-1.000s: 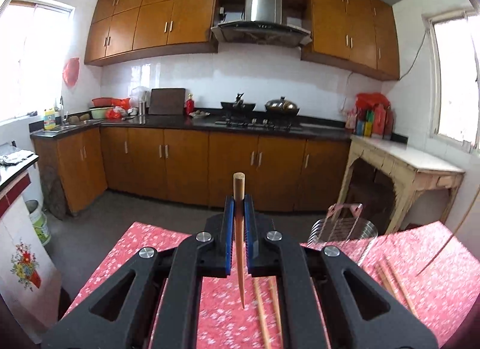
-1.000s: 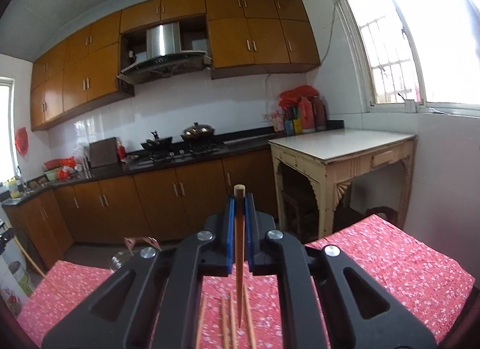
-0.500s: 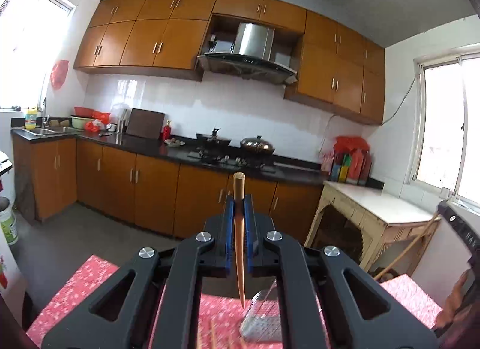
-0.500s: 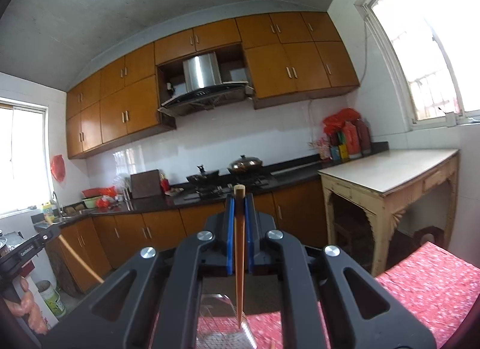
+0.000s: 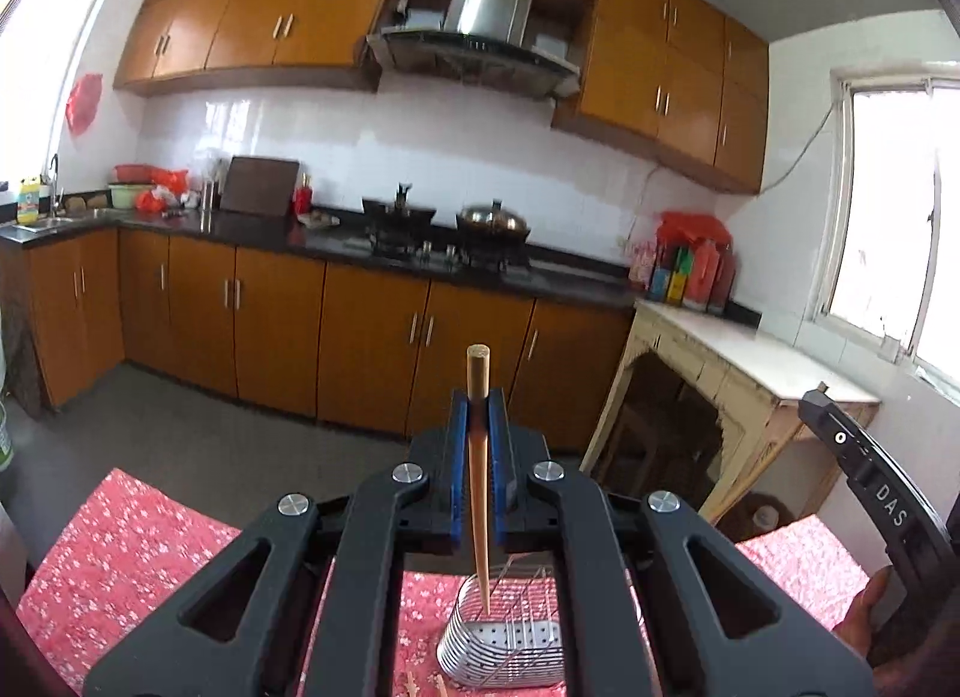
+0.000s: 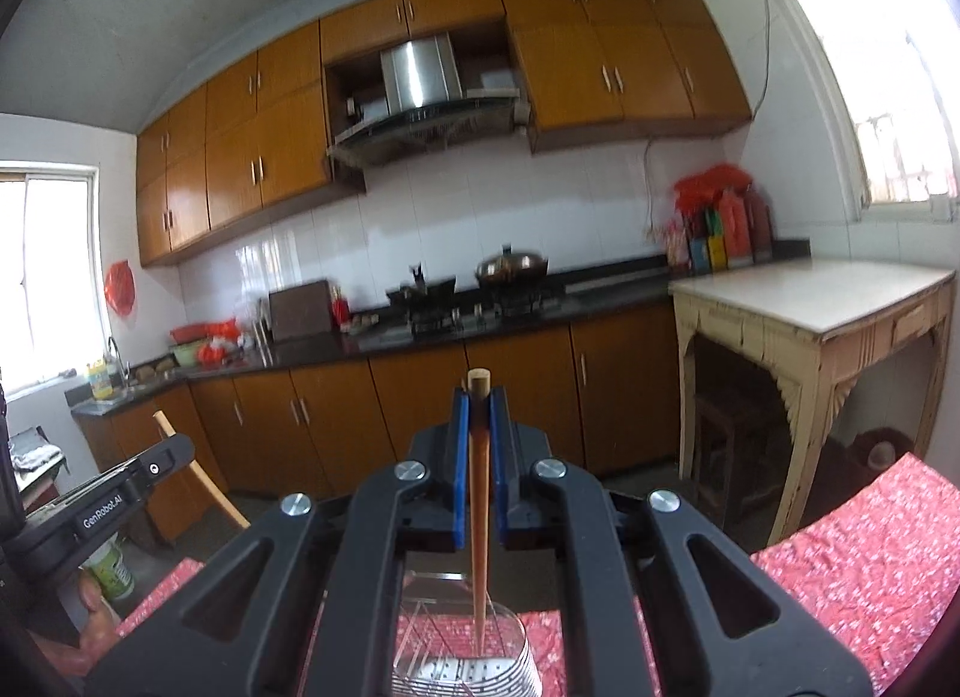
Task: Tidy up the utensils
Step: 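Lift both held chopsticks upright and carry them over the wire holder, then open both tools to drop the chopsticks into the wire holder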
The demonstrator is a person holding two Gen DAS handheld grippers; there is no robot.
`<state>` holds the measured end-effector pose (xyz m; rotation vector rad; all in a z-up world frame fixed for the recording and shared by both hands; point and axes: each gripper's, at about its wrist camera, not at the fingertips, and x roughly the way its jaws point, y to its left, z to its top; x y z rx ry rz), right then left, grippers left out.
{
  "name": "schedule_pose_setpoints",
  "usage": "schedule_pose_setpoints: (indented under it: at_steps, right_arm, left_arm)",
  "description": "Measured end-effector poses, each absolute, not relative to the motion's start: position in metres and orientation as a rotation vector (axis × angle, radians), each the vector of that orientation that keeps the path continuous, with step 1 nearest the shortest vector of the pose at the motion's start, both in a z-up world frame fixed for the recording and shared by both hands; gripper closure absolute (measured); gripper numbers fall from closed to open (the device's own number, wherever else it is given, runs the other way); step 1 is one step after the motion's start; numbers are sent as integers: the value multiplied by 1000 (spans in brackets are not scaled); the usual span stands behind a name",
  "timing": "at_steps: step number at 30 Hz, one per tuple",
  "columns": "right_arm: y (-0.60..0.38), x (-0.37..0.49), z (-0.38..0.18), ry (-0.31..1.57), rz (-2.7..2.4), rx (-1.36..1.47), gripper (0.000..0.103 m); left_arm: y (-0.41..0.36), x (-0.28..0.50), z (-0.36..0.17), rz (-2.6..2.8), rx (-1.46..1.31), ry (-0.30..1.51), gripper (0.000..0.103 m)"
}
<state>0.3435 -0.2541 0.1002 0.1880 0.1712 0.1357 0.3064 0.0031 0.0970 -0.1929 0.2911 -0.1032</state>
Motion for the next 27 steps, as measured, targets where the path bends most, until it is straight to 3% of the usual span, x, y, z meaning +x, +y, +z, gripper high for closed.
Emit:
schedule_pose_setpoints:
  at_steps: [11, 15, 17, 20, 21, 27]
  right_arm:
    - [-262, 377, 70, 270, 122, 220, 93]
    - [-269, 364, 76, 238, 86, 221, 61]
    - [-273, 354, 81, 218, 74, 208, 58]
    - [-279, 335, 90, 191, 48, 193, 56]
    - [-282, 326, 92, 187, 33, 188, 55]
    - [-306, 287, 89, 209, -9, 202, 55]
  left_arm:
    - [1, 327, 80, -96, -167, 381, 96]
    - [6, 322, 85, -75, -166, 377, 95]
    - [9, 316, 90, -67, -169, 369, 95]
    - [19, 303, 100, -50, -182, 346, 79]
    - [23, 296, 104, -36, -182, 333, 68]
    - [41, 261, 108, 20, -159, 320, 61]
